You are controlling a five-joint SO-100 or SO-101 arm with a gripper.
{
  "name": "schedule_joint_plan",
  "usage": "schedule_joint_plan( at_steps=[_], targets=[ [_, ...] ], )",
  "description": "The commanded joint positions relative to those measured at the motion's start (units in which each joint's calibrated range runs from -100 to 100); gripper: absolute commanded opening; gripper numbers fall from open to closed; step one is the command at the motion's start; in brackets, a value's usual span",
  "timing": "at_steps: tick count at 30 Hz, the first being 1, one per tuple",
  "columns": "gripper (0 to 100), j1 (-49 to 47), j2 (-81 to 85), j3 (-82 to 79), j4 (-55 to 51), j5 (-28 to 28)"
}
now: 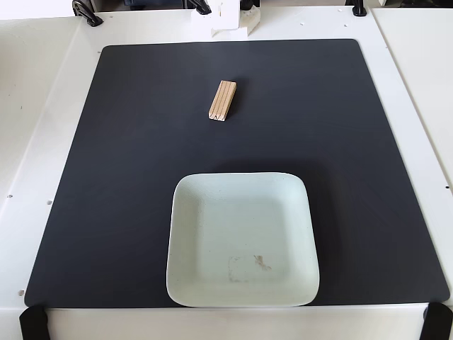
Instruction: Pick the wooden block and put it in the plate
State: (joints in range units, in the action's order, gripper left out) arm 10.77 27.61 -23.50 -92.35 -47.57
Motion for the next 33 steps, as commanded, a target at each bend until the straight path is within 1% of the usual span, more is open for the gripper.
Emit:
schedule_joint_plan(
  at_steps=[1,4,8,11,17,19,26,33],
  targets=[
    [2,4.1,-9.3,7.2,0.0,-0.9],
    [4,6.6,-15.3,9.0,0.3,-2.7],
    [18,7.8,-19.4,8.8,0.4,-5.9],
    [25,7.9,-20.3,7.7,3.3,-6.2],
    [25,10.2,-20.4,-4.8,19.8,-6.7],
    [25,10.2,-20.4,-8.5,23.5,-6.7],
    [25,8.6,-20.4,-14.1,24.3,-6.3],
    [25,7.8,-20.5,-16.2,25.0,-6.2]
  ],
)
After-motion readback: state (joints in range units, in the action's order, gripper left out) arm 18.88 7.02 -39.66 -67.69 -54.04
